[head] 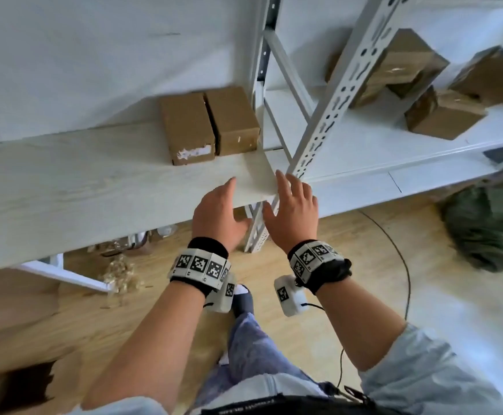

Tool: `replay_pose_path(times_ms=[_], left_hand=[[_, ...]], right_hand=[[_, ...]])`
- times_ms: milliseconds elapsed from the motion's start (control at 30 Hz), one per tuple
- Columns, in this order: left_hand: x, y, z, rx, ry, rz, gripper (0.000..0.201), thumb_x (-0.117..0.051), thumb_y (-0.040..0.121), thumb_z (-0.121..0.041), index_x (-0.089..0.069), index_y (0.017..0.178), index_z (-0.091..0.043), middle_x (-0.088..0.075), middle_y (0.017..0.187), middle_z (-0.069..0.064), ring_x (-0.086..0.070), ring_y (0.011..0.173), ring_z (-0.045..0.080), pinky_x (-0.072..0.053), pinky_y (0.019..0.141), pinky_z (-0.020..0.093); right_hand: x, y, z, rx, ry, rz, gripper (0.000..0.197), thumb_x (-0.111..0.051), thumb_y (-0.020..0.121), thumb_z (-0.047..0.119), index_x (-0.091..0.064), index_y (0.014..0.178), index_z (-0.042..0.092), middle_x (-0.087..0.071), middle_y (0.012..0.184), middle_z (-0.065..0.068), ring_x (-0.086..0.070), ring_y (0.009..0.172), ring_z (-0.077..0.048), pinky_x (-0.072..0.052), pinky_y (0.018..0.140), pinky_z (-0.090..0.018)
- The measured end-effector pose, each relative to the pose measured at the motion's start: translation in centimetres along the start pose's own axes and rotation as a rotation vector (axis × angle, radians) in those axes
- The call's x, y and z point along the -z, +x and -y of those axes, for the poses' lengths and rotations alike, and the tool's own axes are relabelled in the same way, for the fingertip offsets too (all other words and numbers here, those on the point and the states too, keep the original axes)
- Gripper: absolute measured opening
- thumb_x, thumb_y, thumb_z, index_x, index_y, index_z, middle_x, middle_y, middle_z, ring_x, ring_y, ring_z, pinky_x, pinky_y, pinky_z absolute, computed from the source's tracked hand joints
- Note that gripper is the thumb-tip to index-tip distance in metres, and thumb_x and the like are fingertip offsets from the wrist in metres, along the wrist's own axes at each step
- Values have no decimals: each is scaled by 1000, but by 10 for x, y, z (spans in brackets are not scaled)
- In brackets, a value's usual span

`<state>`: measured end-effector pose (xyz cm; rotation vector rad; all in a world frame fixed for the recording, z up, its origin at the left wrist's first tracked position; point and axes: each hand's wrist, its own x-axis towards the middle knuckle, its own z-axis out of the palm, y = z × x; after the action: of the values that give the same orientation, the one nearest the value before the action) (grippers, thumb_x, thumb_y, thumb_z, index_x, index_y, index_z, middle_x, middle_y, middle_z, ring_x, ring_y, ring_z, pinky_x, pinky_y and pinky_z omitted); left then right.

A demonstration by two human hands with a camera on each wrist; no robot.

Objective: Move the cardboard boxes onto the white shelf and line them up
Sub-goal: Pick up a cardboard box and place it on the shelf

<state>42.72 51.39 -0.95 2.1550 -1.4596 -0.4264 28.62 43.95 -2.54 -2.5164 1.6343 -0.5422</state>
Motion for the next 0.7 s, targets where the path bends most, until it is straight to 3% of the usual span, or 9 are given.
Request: replay_pose_path(times_ms=[167,300,500,700], left_hand=[[-24,-26,-54,-212,84,56,89,-84,75,-30,-37,149,-12,-58,137,7,-52,127,26,-43,103,36],[-50,-25,-97,-321,162,85,92,-84,74,-32,-35,149,-14,-52,143,7,-46,132,26,-39,110,41],[-94,-4,-174,-438,278,129,97,-77,79,-45,-21,154,-19,-32,157,6,-26,145,27,-24,118,43],[-161,41,-260,-468,373,146,96,-76,79,-47,-20,154,-22,-33,156,4,-26,144,27,-25,117,45]], right_hand=[[36,-42,-58,-93,-112,-4,72,-59,84,43,-37,148,18,-47,143,-9,-48,123,-33,-45,95,-49],[65,-51,-101,-211,-142,-64,78,-62,85,42,-30,152,19,-43,148,-10,-44,129,-33,-43,99,-50],[98,-48,-177,-303,-150,-163,79,-63,86,43,-28,153,20,-42,150,-10,-44,130,-32,-42,101,-48],[116,-24,-284,-373,-121,-203,79,-64,84,43,-31,152,20,-44,148,-9,-45,129,-31,-44,98,-47]])
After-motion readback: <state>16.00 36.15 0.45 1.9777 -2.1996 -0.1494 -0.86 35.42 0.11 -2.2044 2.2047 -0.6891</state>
